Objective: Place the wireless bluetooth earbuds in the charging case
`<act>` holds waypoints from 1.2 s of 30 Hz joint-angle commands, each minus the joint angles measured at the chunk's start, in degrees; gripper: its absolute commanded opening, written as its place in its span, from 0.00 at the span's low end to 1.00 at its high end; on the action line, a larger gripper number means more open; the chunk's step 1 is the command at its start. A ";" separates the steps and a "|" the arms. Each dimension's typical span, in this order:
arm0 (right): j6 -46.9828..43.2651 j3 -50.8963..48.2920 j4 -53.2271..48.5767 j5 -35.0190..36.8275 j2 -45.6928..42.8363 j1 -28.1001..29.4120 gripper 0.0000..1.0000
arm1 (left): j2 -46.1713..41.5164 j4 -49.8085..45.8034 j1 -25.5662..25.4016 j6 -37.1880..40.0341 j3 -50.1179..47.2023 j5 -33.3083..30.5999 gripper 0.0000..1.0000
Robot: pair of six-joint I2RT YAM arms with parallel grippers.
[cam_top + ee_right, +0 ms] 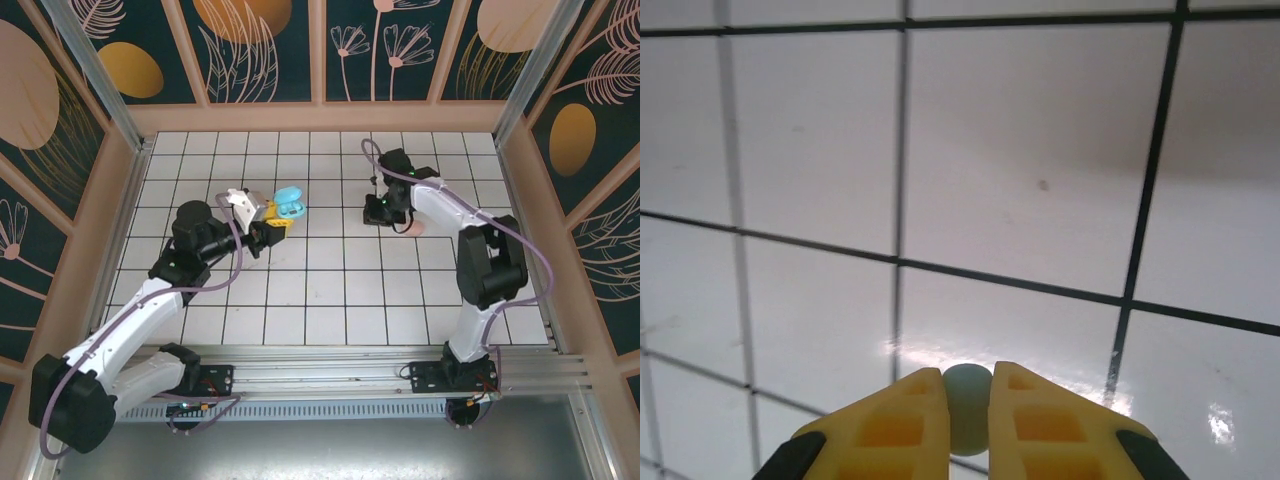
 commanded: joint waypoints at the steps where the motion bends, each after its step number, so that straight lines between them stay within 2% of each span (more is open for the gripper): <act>1: 4.68 0.76 0.81 -3.51 -6.35 -0.64 0.12 | 2.57 5.65 -0.20 -0.46 2.89 2.12 0.21; 9: 11.57 4.16 2.57 -3.27 -14.59 2.16 0.12 | 9.35 11.34 -0.19 -0.64 6.81 1.56 0.21; 15: 12.37 11.92 1.16 -1.55 -14.45 8.49 0.11 | 11.28 13.97 -0.20 -0.47 6.60 2.08 0.22; 20: 13.13 16.02 1.40 -2.87 -14.45 11.13 0.11 | 11.99 15.71 -0.21 -0.10 5.29 2.84 0.21; 36: 19.93 8.57 9.88 -8.11 -23.22 11.98 0.11 | 14.14 18.91 -0.21 -1.07 5.36 3.79 0.20</act>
